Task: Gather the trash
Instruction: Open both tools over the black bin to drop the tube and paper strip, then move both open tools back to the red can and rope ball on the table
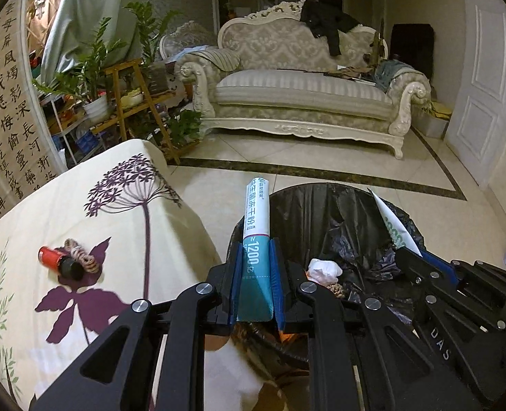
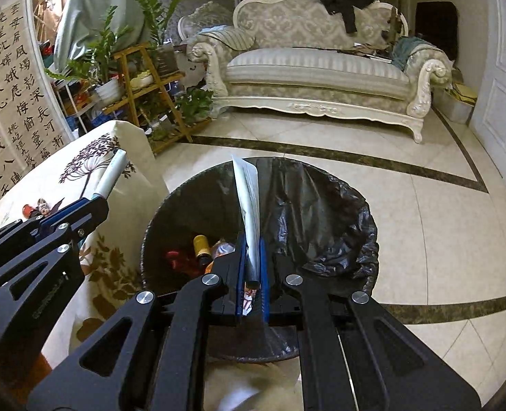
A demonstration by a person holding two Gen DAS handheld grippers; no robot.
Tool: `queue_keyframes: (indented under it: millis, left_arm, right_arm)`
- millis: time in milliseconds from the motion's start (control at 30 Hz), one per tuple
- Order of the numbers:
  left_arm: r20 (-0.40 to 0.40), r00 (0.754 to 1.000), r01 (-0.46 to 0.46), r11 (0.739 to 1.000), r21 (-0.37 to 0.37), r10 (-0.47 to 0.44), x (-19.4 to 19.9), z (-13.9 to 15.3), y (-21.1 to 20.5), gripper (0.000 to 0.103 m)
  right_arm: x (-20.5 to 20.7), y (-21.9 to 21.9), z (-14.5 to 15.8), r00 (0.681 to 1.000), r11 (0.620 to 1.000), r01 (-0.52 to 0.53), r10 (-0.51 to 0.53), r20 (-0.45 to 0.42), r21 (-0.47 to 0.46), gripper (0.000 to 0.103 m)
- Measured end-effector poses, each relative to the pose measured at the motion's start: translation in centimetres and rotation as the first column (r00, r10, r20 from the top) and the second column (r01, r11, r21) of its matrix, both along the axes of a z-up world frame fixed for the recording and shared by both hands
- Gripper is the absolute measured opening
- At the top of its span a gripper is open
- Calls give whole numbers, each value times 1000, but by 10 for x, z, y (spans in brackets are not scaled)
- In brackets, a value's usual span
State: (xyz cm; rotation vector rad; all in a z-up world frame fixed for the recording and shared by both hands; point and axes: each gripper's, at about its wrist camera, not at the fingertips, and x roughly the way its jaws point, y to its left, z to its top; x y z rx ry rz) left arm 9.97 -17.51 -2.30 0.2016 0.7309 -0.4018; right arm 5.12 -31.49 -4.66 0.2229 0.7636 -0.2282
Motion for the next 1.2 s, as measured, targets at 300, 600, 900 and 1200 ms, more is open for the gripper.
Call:
queue_keyframes:
  millis: [300, 600, 900, 1200]
  left_arm:
    - [-23, 1000, -6, 1000, 16, 6, 4, -3, -4, 44]
    - [-22, 999, -30, 1000, 4, 30, 4, -1, -1, 63]
    - [-38, 996, -86, 996, -12, 85, 6, 3, 23, 68]
    - [-68, 972, -226, 974, -3, 226, 20, -1, 78, 69]
  right_arm:
    - [1, -3, -2, 1000, 1000, 22, -22, 2, 1, 29]
    - [-2, -4, 3, 999, 999, 34, -34, 13, -3, 33]
    - [2, 4, 9, 1000, 1000, 8, -8, 20, 5, 42]
    - [21, 41, 13, 996, 996, -86, 85, 22, 16, 45]
